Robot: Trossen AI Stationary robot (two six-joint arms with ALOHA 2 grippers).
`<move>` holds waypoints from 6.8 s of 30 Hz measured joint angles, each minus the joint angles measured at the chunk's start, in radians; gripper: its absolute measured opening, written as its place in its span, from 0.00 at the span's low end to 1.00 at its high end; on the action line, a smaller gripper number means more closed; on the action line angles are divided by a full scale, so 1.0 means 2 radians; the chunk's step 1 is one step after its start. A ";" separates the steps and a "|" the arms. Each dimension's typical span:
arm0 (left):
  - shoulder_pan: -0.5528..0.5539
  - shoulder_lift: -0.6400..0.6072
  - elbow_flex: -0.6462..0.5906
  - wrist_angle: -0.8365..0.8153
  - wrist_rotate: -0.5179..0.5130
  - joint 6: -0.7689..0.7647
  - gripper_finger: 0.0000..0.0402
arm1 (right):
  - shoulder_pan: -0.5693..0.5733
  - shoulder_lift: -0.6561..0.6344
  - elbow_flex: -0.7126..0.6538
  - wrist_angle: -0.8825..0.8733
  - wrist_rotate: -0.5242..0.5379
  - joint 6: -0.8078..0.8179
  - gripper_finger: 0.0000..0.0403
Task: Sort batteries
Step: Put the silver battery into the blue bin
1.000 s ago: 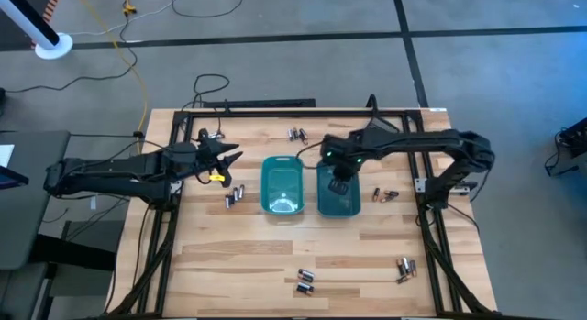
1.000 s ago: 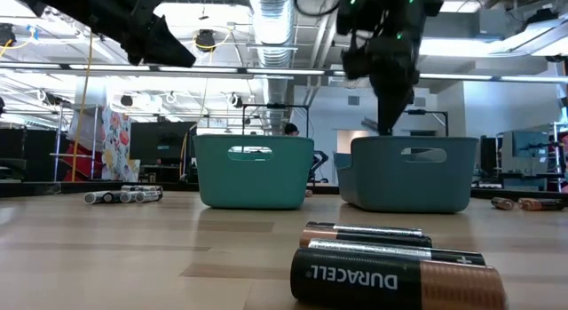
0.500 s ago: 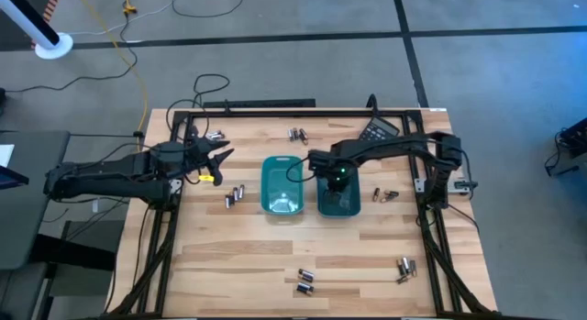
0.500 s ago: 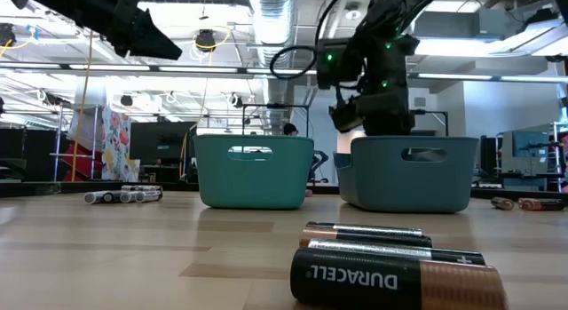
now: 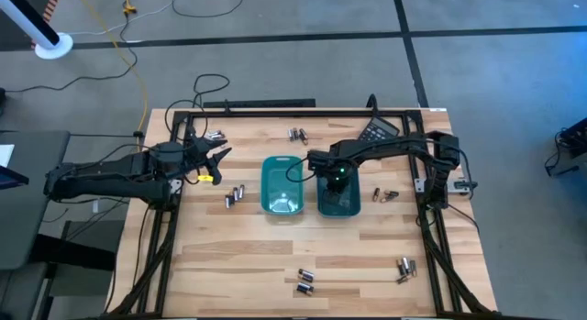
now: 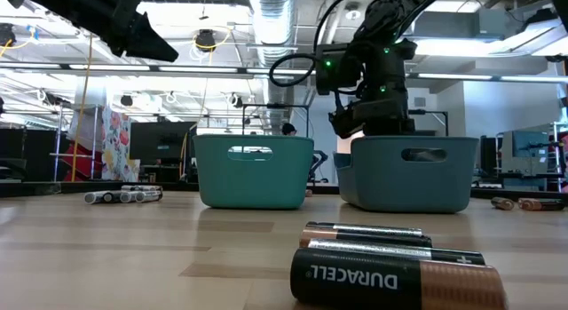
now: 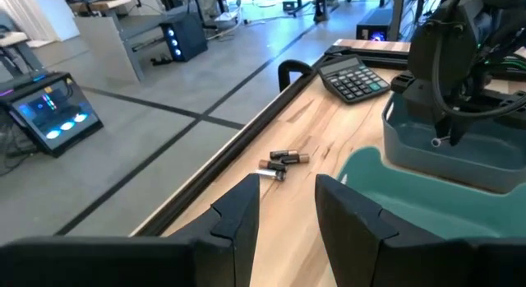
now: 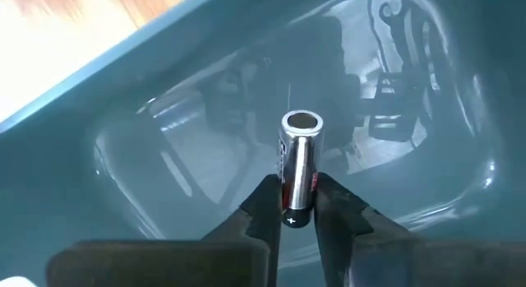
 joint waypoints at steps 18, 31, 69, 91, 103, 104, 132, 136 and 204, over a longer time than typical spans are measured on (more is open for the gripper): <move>0.000 0.000 0.000 -0.001 -0.003 0.000 0.28 | 0.000 0.000 0.000 -0.001 0.000 0.000 0.22; 0.000 0.000 0.000 -0.001 -0.004 0.000 0.28 | 0.000 -0.001 0.021 -0.030 0.000 -0.001 0.22; 0.000 0.001 0.000 0.020 -0.005 0.026 0.28 | 0.006 -0.262 0.019 -0.005 0.085 0.021 0.35; 0.000 0.022 0.000 0.021 -0.004 -0.051 0.28 | -0.023 -0.572 -0.439 0.593 0.139 0.004 0.34; 0.000 0.078 0.000 0.020 -0.014 -0.027 0.28 | -0.109 -0.570 -0.448 0.602 0.136 -0.002 0.34; 0.000 0.081 0.000 0.020 -0.014 -0.035 0.28 | -0.114 -0.570 -0.448 0.602 0.136 -0.002 0.34; 0.230 0.230 0.245 -0.282 0.076 -0.279 0.28 | -0.133 -0.570 -0.448 0.558 0.111 -0.017 0.34; 0.252 0.240 0.245 -0.261 0.077 -0.253 0.29 | -0.133 -0.570 -0.448 0.558 0.111 0.007 0.34; 0.477 0.515 0.344 -0.410 0.188 0.126 0.49 | -0.142 -0.571 -0.448 0.582 0.114 0.070 0.34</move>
